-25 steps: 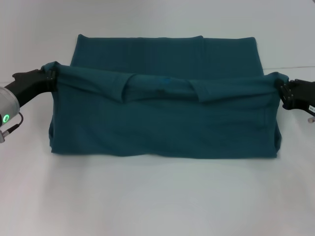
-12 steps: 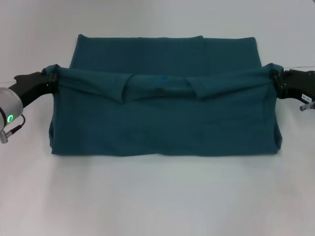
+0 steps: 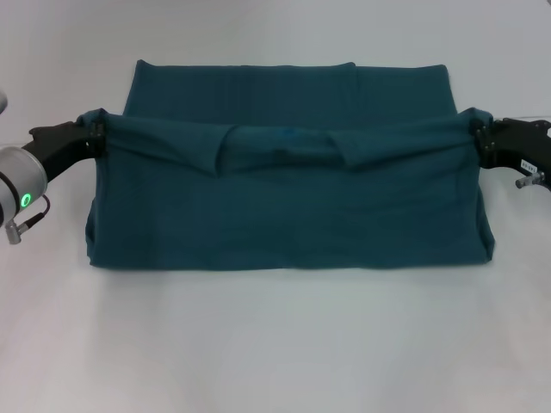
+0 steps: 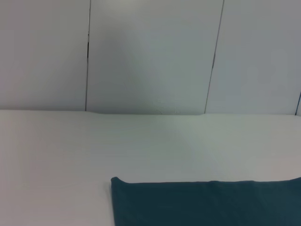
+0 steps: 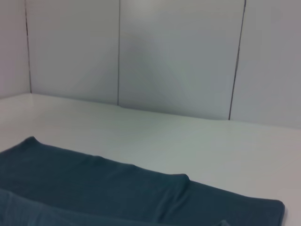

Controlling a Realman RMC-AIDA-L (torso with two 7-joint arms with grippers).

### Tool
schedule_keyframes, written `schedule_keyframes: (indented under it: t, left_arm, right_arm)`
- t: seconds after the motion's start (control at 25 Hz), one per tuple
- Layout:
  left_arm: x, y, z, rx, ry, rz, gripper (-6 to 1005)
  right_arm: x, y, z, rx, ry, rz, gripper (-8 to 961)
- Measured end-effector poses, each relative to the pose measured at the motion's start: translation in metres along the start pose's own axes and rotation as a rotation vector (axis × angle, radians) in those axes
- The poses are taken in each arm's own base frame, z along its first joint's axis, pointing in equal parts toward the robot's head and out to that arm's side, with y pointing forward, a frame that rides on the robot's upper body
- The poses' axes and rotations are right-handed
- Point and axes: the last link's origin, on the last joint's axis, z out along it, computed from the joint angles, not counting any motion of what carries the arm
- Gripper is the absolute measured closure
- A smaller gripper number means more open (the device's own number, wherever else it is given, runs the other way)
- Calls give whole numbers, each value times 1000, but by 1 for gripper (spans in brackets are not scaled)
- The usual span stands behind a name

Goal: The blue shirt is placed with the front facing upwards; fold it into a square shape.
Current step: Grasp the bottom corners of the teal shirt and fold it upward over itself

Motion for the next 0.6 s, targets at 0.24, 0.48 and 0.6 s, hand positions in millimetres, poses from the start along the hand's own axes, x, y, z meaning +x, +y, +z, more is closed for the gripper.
schedule_keyframes:
  t: [0.24, 0.48, 0.6]
  left_arm:
    - [0, 2, 3, 10, -9, 17, 948]
    - [0, 4, 5, 17, -17, 29, 948]
    - [0, 5, 6, 19, -9, 17, 948]
  right_arm:
    - [-1, -2, 2, 18, -1, 2, 906]
    - [-2, -1, 6, 28, 8, -12, 905]
    - [-1, 1, 7, 24, 10, -11, 905]
